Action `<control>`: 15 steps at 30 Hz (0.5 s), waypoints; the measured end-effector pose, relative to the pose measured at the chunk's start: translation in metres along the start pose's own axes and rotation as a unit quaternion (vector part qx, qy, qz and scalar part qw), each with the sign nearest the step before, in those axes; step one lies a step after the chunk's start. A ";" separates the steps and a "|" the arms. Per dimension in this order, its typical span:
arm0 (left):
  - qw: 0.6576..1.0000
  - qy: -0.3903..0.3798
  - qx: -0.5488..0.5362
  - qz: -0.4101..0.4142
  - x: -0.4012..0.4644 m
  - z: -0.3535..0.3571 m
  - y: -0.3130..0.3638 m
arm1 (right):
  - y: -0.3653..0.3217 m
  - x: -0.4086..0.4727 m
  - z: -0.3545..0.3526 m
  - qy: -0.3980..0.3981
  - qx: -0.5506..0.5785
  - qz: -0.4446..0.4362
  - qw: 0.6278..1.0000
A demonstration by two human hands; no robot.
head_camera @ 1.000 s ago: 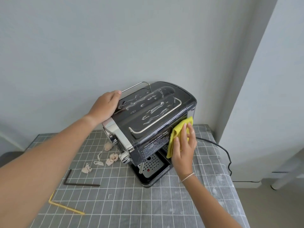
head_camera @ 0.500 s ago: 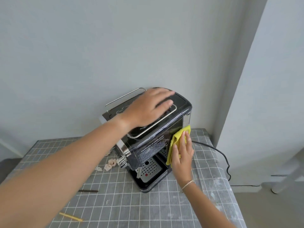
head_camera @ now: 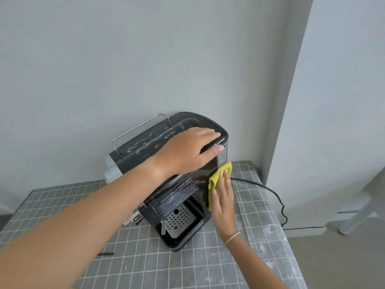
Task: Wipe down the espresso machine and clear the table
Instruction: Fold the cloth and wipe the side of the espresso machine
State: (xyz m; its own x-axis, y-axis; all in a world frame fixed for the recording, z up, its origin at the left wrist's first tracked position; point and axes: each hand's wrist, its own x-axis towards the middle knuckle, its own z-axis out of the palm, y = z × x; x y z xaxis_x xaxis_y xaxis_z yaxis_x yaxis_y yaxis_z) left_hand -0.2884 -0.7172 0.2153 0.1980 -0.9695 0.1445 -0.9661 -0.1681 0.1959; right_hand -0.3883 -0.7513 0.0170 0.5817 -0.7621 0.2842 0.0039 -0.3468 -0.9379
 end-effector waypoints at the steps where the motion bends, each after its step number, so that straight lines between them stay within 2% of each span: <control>1: 1.000 -0.010 -0.008 -0.009 0.001 0.000 -0.001 | 0.000 -0.006 0.002 -0.004 0.007 -0.011 1.000; 6: 0.999 -0.012 -0.027 -0.025 0.004 0.002 -0.002 | -0.023 0.025 -0.001 0.062 0.015 -0.081 0.995; 8: 1.000 -0.006 -0.014 -0.020 0.004 0.002 -0.001 | -0.023 0.045 -0.005 0.091 0.019 -0.028 0.995; 11: 1.000 -0.007 0.005 -0.018 0.003 0.002 0.000 | -0.006 0.047 -0.009 0.069 0.077 0.124 0.987; 13: 1.000 -0.011 0.012 -0.018 0.003 0.001 0.000 | 0.002 0.030 -0.009 0.048 0.079 0.145 0.985; 15: 1.000 -0.011 0.015 -0.018 0.003 0.001 0.000 | 0.002 0.016 -0.006 0.043 0.089 0.109 0.989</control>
State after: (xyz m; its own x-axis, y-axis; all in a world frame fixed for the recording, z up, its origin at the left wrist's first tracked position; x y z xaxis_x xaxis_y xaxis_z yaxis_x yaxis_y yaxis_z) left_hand -0.2876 -0.7202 0.2142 0.2284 -0.9667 0.1158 -0.9633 -0.2072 0.1708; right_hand -0.3837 -0.7668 0.0211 0.5127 -0.8548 0.0797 0.0341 -0.0725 -0.9968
